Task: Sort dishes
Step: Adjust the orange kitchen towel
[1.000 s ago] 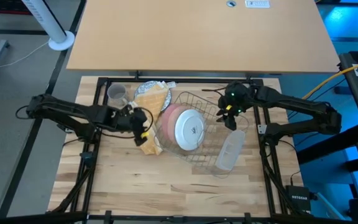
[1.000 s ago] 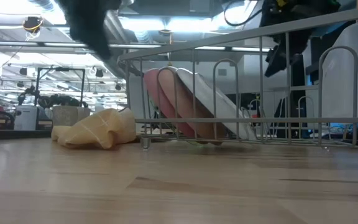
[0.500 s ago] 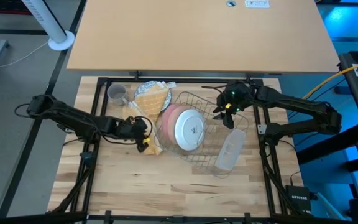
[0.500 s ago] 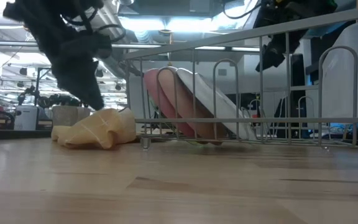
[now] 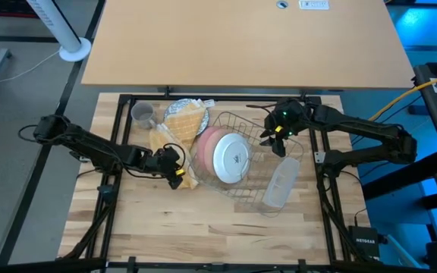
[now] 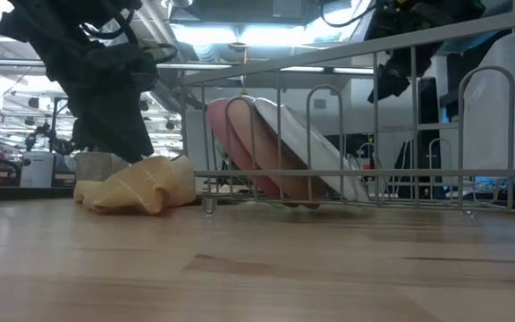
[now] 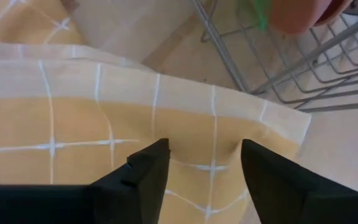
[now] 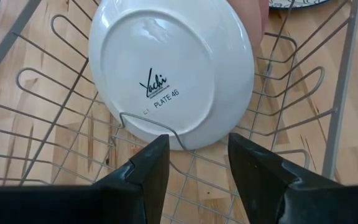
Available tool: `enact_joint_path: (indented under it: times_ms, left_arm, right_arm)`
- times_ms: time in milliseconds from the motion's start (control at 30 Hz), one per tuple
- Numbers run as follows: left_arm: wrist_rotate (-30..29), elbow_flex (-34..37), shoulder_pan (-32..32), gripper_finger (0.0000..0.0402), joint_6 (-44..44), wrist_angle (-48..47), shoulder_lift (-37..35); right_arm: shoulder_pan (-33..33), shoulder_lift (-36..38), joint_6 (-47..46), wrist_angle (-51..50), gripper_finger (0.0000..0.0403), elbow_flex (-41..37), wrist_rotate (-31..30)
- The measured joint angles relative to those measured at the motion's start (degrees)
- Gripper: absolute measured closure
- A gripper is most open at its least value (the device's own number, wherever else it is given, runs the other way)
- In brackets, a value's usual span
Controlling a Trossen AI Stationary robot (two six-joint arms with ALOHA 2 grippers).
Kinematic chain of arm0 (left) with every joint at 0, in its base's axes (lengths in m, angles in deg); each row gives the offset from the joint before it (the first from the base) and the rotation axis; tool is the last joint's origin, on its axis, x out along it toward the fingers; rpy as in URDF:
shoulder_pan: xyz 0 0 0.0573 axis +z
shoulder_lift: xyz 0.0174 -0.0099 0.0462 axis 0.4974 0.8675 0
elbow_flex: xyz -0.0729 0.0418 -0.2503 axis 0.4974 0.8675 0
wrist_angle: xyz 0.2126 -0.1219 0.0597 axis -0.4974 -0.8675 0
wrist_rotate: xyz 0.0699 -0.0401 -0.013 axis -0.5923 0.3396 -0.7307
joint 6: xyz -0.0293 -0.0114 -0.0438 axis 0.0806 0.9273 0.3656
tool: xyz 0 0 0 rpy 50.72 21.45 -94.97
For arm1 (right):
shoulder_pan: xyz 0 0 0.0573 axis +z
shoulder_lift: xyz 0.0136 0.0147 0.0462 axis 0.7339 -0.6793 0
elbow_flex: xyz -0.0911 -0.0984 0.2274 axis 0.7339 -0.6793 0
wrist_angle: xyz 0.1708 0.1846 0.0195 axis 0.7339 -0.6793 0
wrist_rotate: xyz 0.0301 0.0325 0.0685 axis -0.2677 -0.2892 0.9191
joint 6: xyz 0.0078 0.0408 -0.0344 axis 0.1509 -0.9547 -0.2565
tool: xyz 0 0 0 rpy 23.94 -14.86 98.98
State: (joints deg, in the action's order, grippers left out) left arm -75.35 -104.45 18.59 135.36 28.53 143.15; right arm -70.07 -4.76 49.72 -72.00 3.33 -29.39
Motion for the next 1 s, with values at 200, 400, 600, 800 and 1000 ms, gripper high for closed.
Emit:
enact_joint_path:
  times_ms: [200,400,600,800,1000]
  left_arm:
    - [-0.01,-0.03,-0.45,0.018,2.37,0.48,3.5]
    - [-0.15,-0.02,-0.45,0.0181,3.31,0.57,11.17]
    - [-0.71,-0.28,-0.87,0.027,6.1,0.51,12.79]
    - [3.56,-1.48,-1.64,0.039,7.79,-0.65,10.97]
    - [10.43,-4.12,-3.96,0.0395,15.21,-5.33,6.16]
  right_arm:
    - [0.0,0.0,0.0,0.12,0.0233,0.02,0.0]
    - [0.0,0.0,-0.09,0.34,0.0233,0.02,0.0]
    - [0.0,0.0,-0.52,0.43,0.0233,0.02,0.0]
    - [0.0,0.0,-0.63,0.42,0.0233,0.02,0.0]
    - [0.0,0.0,-0.61,0.41,0.0233,0.02,0.0]
